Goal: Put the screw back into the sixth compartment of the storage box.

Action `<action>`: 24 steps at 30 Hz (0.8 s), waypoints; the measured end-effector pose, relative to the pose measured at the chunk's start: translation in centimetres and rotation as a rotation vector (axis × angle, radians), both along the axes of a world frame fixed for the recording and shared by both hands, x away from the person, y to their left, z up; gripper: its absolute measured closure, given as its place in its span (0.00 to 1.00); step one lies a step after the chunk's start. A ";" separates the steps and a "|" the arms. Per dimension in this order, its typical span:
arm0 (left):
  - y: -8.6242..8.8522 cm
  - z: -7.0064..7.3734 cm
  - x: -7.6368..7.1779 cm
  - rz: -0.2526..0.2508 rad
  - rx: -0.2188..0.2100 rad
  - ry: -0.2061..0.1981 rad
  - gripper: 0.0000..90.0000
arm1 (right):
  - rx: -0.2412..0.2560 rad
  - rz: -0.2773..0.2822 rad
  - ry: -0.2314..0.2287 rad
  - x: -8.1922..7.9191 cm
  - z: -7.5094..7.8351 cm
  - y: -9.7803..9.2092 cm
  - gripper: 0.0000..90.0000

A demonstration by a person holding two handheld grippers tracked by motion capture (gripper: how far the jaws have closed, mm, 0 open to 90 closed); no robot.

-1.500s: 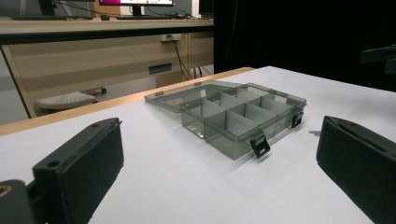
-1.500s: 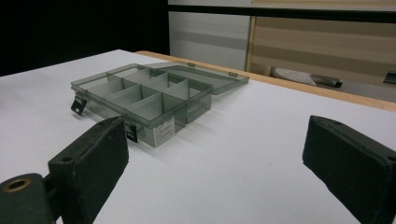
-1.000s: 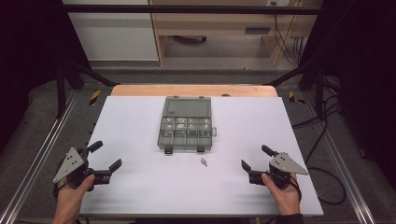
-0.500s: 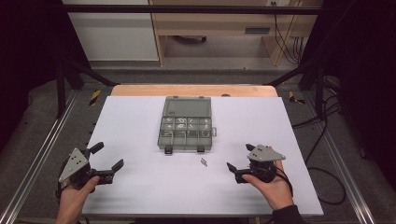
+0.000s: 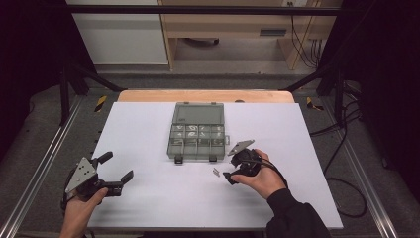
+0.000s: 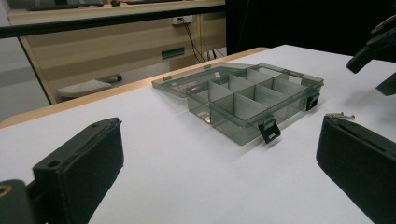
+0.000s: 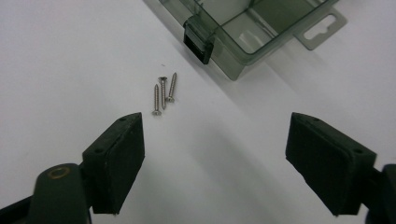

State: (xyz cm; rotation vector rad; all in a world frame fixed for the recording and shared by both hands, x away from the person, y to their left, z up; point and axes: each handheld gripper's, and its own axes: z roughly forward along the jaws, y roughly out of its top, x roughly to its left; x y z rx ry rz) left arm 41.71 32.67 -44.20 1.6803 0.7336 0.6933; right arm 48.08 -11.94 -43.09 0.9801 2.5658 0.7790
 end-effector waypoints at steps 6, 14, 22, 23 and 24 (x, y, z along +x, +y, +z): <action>-0.2 0.0 0.0 -0.010 0.008 0.002 0.01 | -0.015 0.033 0.048 0.9 -0.6 1.7 0.42; -0.3 -0.1 0.1 -0.012 0.012 0.001 0.01 | -0.065 0.037 0.106 1.7 -1.2 3.3 0.67; -0.5 -0.1 0.1 -0.020 0.021 0.005 0.01 | -0.062 0.028 0.139 2.4 -1.5 4.1 0.81; -0.5 -0.1 0.0 -0.021 0.024 0.007 0.01 | -0.057 0.021 0.141 2.5 -1.6 4.2 0.82; -0.5 -0.1 0.0 -0.022 0.026 0.008 0.01 | -0.058 0.027 0.139 2.6 -1.6 4.2 0.83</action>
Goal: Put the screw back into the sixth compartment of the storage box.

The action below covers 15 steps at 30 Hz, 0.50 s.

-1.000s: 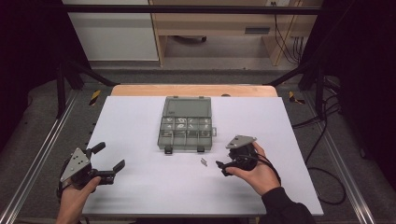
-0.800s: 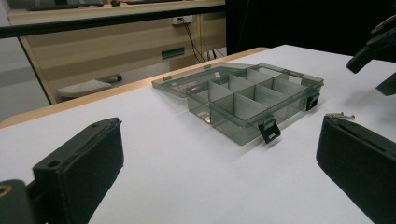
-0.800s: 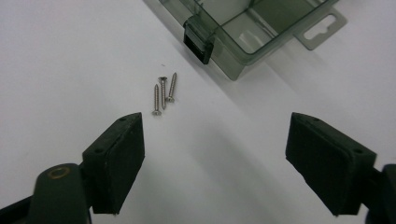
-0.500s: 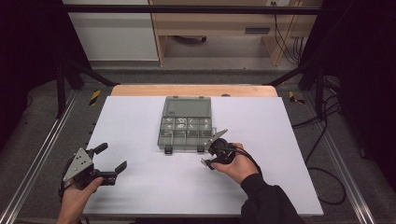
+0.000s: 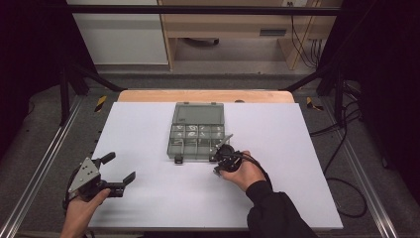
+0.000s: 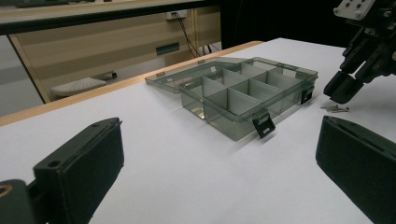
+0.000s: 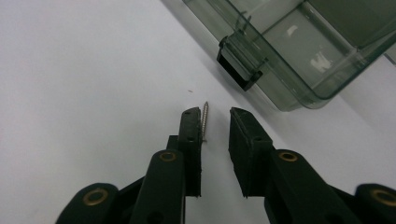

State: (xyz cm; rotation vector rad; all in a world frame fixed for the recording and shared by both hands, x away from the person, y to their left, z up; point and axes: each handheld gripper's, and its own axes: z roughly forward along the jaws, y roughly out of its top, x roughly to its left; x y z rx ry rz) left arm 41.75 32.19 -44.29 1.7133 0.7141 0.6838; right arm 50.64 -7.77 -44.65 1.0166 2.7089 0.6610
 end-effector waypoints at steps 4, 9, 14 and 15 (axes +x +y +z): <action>-0.1 0.0 0.0 -0.002 0.000 -0.001 0.01 | 0.009 -0.015 0.013 0.2 -0.1 0.4 0.86; -0.1 0.0 0.0 -0.006 -0.001 0.000 0.01 | 0.011 -0.032 0.020 0.6 -0.4 0.5 0.90; -0.1 0.0 0.0 -0.010 0.001 0.002 0.01 | 0.017 -0.015 0.033 0.9 -0.8 0.6 0.90; -0.1 0.0 0.0 -0.010 0.001 0.003 0.01 | 0.020 -0.021 0.034 0.9 -0.8 0.7 0.90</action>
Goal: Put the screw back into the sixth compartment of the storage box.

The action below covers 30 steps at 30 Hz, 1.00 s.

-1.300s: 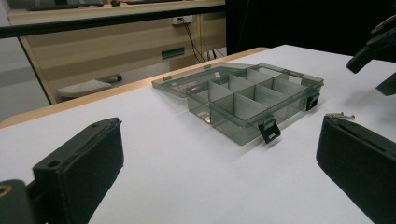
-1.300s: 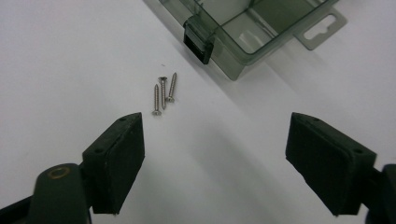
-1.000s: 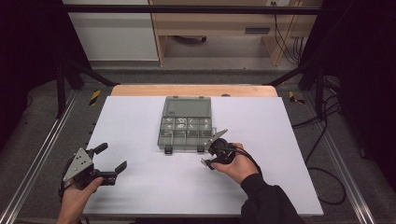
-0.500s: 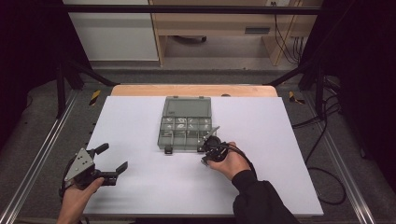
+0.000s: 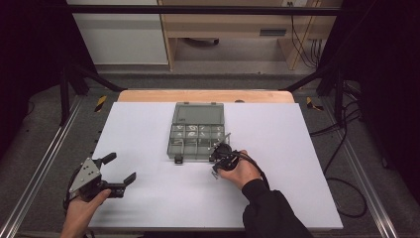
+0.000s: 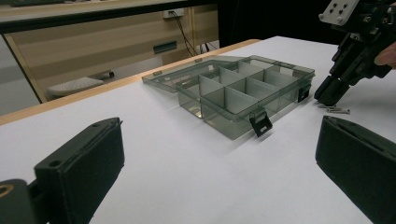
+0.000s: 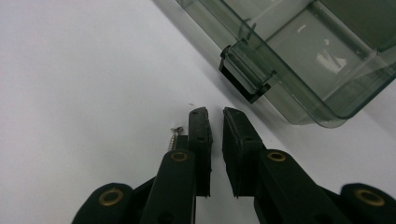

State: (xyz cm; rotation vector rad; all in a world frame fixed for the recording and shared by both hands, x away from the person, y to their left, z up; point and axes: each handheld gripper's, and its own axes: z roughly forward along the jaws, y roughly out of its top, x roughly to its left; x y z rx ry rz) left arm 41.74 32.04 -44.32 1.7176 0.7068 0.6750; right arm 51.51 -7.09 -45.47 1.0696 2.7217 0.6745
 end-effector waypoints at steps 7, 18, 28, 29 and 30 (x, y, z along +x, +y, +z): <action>-0.1 0.0 0.0 -0.002 0.006 0.000 0.01 | 0.021 -0.019 -0.003 -0.4 0.5 0.3 0.87; -0.1 0.0 0.0 -0.002 0.007 0.001 0.02 | -0.004 -0.017 0.017 -0.3 0.0 0.5 0.97; 0.2 -0.1 0.1 0.014 0.004 0.006 0.02 | 0.094 -0.020 -0.027 -0.9 0.6 -0.3 0.98; 0.3 -0.1 0.1 0.016 0.002 0.009 0.02 | 0.111 -0.026 -0.036 -1.1 0.7 -0.5 0.98; 0.3 -0.1 0.2 0.017 0.001 0.009 0.02 | 0.134 -0.032 -0.048 -1.3 0.8 -0.8 0.98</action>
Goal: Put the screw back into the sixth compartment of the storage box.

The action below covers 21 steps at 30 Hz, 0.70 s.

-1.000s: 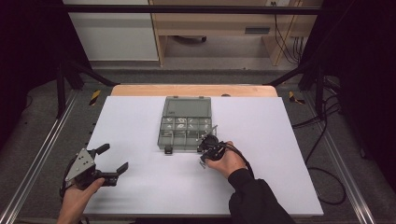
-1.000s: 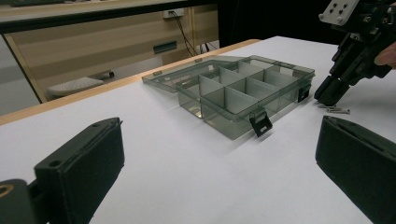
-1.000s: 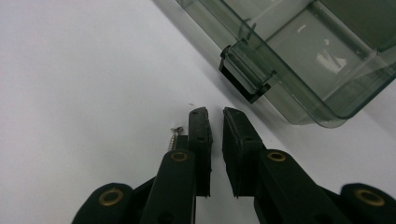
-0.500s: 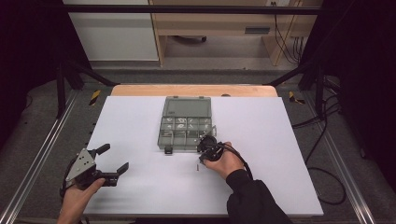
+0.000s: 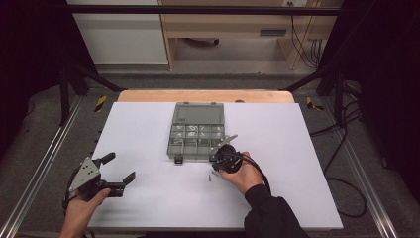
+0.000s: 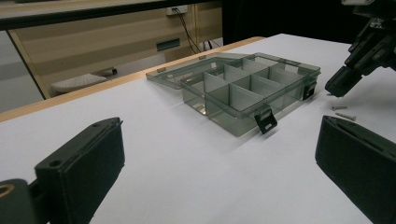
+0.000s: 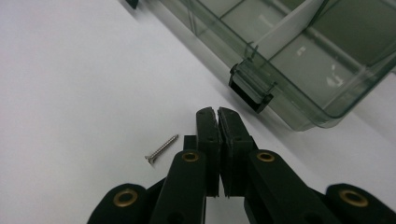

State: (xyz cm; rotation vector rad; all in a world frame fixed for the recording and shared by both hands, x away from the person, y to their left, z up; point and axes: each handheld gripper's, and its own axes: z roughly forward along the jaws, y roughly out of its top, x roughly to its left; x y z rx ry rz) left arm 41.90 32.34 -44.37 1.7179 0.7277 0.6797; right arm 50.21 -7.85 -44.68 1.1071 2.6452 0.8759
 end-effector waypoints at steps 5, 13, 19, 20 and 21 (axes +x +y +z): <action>0.2 0.0 0.0 0.006 -0.010 0.001 0.02 | 0.089 -0.013 -0.076 -0.7 0.3 -0.7 0.98; 0.2 -0.1 0.0 0.018 0.000 0.003 0.02 | 0.211 -0.025 -0.190 -0.9 1.2 -1.0 0.98; 0.5 -0.2 0.0 0.029 -0.001 0.008 0.02 | 0.268 -0.040 -0.250 -0.4 1.9 -0.8 0.98; 0.5 -0.2 0.0 0.029 -0.003 0.007 0.02 | 0.268 -0.037 -0.262 -0.3 1.9 -0.7 0.98; 0.5 -0.2 0.0 0.028 -0.003 0.007 0.02 | 0.271 -0.047 -0.264 -0.3 2.0 -0.5 0.98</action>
